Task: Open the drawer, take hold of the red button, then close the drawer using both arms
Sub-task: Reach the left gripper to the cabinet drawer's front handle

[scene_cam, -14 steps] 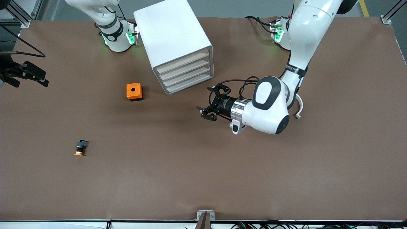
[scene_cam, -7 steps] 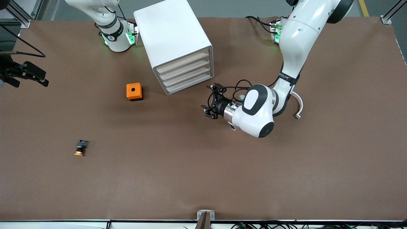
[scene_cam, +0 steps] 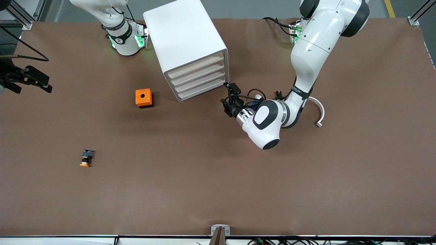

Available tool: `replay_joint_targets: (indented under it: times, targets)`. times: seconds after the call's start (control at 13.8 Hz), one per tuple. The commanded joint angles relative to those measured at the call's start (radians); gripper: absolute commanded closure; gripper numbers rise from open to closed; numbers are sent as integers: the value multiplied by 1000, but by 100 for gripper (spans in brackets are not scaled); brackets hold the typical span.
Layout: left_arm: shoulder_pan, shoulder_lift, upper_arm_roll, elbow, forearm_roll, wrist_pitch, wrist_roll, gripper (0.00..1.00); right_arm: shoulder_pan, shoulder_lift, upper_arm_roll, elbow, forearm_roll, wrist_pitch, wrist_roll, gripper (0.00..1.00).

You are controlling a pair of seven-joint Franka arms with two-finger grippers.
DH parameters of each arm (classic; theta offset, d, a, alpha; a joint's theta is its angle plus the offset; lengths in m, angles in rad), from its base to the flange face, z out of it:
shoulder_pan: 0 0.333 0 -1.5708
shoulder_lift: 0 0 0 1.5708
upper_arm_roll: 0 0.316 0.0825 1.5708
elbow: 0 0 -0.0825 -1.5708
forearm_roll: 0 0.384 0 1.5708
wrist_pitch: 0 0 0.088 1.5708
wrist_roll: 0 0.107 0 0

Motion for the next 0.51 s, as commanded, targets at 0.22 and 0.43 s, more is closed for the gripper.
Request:
replay_joint_targets:
  times: [0.22,0.43]
  targets:
    - [-48,33,-11,18,2,-92,-132,14,0,-14,5,-9,-4,-1,-7,0]
    - [-78,35,-11,12,0,-115,-171,39,0,-14,5,-9,-4,-3,-7,0]
